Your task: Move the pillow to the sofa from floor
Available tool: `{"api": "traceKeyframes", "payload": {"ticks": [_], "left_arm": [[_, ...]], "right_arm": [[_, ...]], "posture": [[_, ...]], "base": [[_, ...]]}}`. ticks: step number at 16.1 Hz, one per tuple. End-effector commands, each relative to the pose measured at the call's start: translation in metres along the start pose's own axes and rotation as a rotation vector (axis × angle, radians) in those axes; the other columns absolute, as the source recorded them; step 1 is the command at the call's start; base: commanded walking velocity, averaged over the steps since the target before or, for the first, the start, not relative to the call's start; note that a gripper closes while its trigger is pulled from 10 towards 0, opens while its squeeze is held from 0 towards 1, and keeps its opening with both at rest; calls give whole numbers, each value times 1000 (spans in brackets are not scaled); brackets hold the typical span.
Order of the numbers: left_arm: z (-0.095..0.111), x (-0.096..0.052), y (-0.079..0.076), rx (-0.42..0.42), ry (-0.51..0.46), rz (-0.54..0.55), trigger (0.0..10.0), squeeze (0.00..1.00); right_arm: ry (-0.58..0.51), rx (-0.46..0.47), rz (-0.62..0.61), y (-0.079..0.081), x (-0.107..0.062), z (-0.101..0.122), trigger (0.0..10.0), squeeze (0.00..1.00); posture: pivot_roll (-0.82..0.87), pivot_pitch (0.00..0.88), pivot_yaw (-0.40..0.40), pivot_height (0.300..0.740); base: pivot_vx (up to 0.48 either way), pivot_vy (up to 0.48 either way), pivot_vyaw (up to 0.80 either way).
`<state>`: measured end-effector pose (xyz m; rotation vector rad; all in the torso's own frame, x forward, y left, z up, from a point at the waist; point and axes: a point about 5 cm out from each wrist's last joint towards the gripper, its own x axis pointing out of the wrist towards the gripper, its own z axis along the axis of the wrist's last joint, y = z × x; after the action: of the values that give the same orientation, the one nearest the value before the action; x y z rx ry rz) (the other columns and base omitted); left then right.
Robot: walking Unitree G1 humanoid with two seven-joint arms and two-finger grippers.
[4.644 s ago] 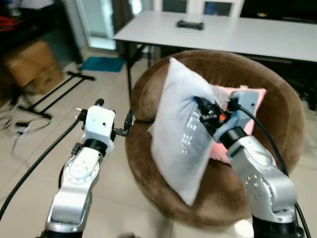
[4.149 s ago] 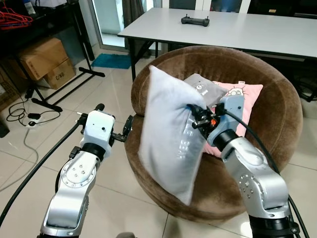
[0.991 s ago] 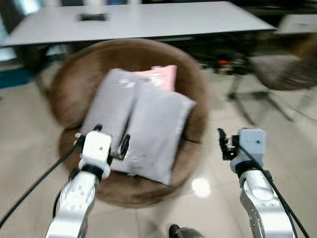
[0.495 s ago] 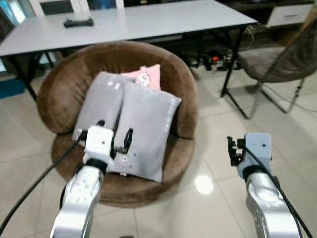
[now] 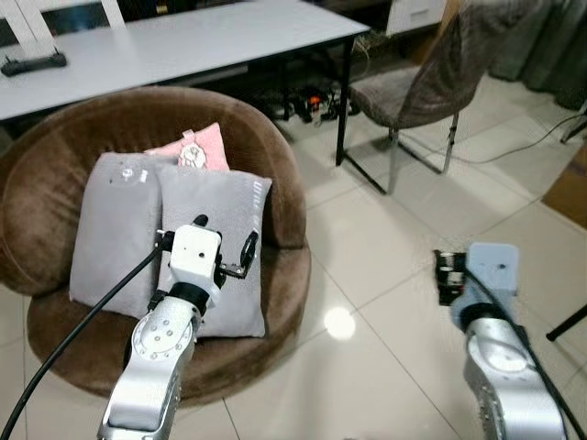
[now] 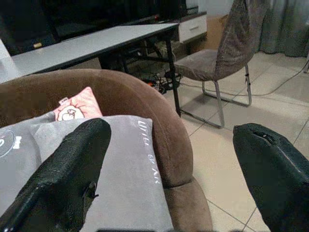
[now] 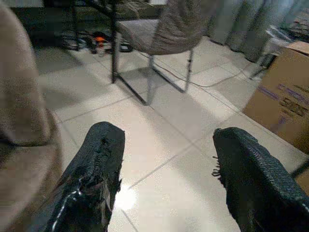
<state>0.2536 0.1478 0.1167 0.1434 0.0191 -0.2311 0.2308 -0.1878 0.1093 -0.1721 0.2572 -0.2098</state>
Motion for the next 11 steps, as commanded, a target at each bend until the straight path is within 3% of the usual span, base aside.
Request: {"api": "traceKeyframes", "payload": {"ticks": [1,4,11], "left_arm": [[-2,-2,0,-5,5,-3,10000,0],[-3,-3,-1,-15,6,-12,10000,0],[-2,-1,-2,-23,-3,-31,10000,0]], "right_arm": [[-5,5,-8,-3,-1,4,10000,0],[4,17,-17,-3,-1,3,10000,0],[4,28,-29,-4,-4,2,10000,0]], "posture": [[-34,0,46,740],[-33,0,43,740],[-40,0,50,740]], "base": [[322,0,0],[344,0,0],[386,0,-800]]}}
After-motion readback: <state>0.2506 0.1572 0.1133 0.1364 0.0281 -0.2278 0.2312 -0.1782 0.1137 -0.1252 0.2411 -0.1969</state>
